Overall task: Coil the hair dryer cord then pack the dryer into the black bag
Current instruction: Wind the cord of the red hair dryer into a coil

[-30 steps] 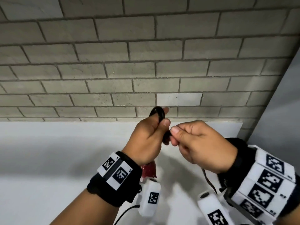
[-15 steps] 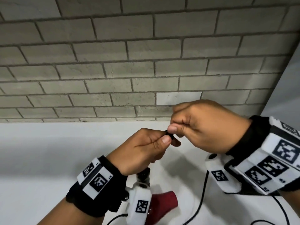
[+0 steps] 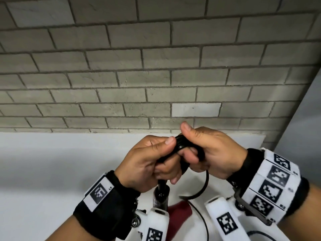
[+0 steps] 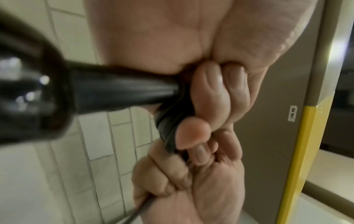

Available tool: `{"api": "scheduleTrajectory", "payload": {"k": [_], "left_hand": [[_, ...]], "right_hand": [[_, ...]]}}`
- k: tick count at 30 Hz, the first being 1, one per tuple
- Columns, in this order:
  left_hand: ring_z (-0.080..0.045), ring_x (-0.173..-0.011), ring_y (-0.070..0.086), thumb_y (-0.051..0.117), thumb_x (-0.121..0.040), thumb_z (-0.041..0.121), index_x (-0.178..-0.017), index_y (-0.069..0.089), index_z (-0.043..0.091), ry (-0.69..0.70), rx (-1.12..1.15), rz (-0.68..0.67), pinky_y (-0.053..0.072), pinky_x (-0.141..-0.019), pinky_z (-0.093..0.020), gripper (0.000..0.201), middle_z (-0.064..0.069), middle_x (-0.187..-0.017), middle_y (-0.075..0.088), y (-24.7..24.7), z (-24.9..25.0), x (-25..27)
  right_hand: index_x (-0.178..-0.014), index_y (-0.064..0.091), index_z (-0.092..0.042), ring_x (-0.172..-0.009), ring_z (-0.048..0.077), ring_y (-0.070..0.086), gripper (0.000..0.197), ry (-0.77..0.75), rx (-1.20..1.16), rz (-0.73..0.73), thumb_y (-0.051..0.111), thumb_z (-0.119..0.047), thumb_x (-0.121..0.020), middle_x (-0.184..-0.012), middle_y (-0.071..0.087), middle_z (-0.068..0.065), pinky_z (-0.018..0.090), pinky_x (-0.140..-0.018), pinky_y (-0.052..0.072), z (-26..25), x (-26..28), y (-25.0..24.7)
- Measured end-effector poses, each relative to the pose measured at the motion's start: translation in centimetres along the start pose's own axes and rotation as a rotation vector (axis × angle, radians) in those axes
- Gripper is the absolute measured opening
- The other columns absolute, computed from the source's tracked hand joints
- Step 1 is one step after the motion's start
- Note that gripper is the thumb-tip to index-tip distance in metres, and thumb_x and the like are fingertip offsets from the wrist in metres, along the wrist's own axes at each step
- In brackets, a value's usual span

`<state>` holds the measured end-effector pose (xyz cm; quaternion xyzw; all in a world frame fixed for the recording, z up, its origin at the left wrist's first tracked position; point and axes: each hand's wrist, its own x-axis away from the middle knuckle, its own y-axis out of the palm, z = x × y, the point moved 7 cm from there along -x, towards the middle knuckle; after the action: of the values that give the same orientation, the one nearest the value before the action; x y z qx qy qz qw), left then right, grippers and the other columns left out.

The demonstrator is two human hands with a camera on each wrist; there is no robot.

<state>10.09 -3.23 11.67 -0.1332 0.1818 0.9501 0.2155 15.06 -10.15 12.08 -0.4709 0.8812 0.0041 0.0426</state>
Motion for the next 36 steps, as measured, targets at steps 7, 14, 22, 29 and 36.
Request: {"api": "scheduleTrajectory", "payload": {"k": [7, 14, 22, 29, 36], "left_hand": [[-0.012, -0.037, 0.017, 0.045, -0.096, 0.033, -0.108, 0.059, -0.017, -0.032, 0.129, -0.008, 0.033, -0.05, -0.032, 0.054, 0.005, -0.045, 0.021, 0.4, -0.3, -1.0], [-0.011, -0.038, 0.016, 0.047, -0.095, 0.031, -0.115, 0.056, -0.016, 0.04, 0.192, 0.027, 0.03, -0.047, -0.031, 0.052, 0.006, -0.046, 0.022, -1.0, 2.0, -0.3], [-0.012, -0.038, 0.016, 0.046, -0.095, 0.032, -0.115, 0.059, -0.012, 0.064, 0.227, 0.071, 0.031, -0.048, -0.03, 0.05, 0.006, -0.046, 0.023, -2.0, 1.7, -0.3], [-0.009, -0.039, 0.026, 0.032, -0.099, 0.034, -0.12, 0.057, -0.006, 0.175, 0.251, 0.295, 0.042, -0.051, -0.026, 0.051, 0.007, -0.044, 0.034, -3.5, 2.5, -1.3], [-0.013, -0.051, 0.045, 0.044, -0.096, 0.033, -0.122, 0.055, -0.001, 0.257, -0.033, 0.598, 0.046, -0.062, -0.027, 0.044, 0.001, -0.058, 0.047, -4.7, 2.4, -2.0]], "right_hand": [[-0.051, 0.06, -0.016, -0.033, 0.015, 0.026, 0.047, -0.064, -0.165, 0.018, 0.053, -0.05, -0.082, -0.043, 0.044, 0.0, 0.018, -0.042, 0.014, -0.3, 0.0, -1.2], [-0.111, 0.071, -0.008, -0.041, 0.004, 0.032, 0.03, -0.219, 0.316, 0.271, 0.051, -0.025, -0.098, -0.046, 0.039, -0.013, 0.012, -0.043, 0.029, 0.9, 0.4, -3.4], [-0.073, 0.055, -0.02, -0.039, 0.011, 0.024, 0.022, -0.121, 0.059, 0.223, 0.05, -0.029, -0.093, -0.052, 0.036, -0.002, 0.022, -0.043, 0.018, 2.0, 0.7, -3.6], [-0.097, 0.059, -0.023, -0.053, 0.011, 0.052, 0.012, -0.267, 0.825, 0.38, 0.049, -0.016, -0.097, -0.06, 0.057, -0.005, 0.023, -0.054, 0.043, 1.8, 2.0, -2.4], [-0.088, 0.054, -0.019, -0.057, 0.014, 0.062, 0.013, -0.106, 0.872, 0.195, 0.047, -0.023, -0.097, -0.068, 0.068, 0.0, 0.039, -0.06, 0.053, 2.8, 1.5, 0.5]]}}
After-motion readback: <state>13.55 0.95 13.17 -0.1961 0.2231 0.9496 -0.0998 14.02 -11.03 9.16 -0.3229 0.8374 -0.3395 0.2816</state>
